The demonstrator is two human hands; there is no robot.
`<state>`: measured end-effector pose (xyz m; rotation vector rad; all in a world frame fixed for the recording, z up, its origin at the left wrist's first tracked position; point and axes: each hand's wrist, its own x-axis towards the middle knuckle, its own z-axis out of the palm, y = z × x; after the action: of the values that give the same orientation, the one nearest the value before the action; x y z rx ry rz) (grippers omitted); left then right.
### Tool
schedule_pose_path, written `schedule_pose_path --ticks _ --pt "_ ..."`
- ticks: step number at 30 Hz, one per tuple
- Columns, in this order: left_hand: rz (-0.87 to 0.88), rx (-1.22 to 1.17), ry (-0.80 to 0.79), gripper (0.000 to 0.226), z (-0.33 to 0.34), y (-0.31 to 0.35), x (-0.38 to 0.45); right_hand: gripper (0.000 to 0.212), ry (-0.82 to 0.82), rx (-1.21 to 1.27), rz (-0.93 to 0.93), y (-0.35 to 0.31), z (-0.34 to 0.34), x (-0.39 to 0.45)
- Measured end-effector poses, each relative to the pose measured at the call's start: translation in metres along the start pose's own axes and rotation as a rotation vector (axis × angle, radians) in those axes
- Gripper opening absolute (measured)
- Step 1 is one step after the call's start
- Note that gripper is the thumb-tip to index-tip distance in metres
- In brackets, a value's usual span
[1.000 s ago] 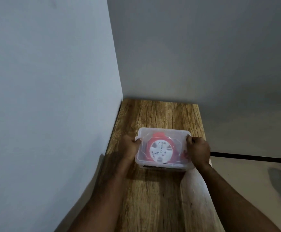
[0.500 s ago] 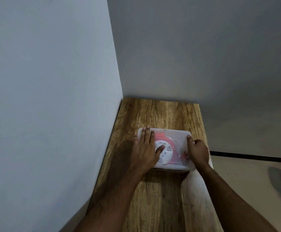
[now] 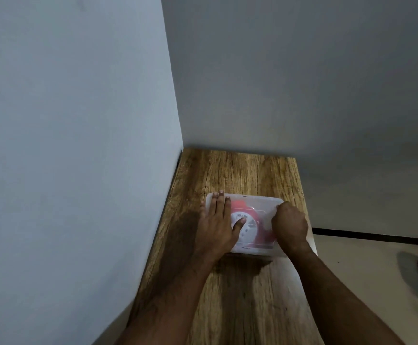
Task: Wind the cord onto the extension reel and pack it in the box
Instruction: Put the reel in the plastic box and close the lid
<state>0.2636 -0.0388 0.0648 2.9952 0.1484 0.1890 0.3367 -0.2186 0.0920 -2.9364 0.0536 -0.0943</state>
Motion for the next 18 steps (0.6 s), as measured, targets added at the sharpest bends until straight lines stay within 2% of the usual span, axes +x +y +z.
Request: schedule_pose_path --ticks 3,7,13,15,18 --pt "0.0 -0.004 0.006 0.084 0.001 0.0 0.0 0.039 0.037 0.013 -0.051 -0.003 0.012 -0.012" --pt "-0.005 -0.018 0.036 0.081 -0.003 0.003 0.0 0.07 0.057 -0.136 -0.284 -0.02 0.026 -0.028" --pt "-0.008 -0.026 0.069 0.073 -0.003 0.001 -0.001 0.075 0.019 -0.092 -0.325 -0.025 0.034 -0.031" --pt "-0.088 -0.099 0.09 0.071 -0.01 0.003 -0.002 0.075 0.024 -0.079 -0.329 -0.024 0.034 -0.032" --pt "-0.371 -0.296 0.122 0.074 -0.008 0.002 -0.001 0.074 0.014 -0.085 -0.333 -0.025 0.033 -0.034"
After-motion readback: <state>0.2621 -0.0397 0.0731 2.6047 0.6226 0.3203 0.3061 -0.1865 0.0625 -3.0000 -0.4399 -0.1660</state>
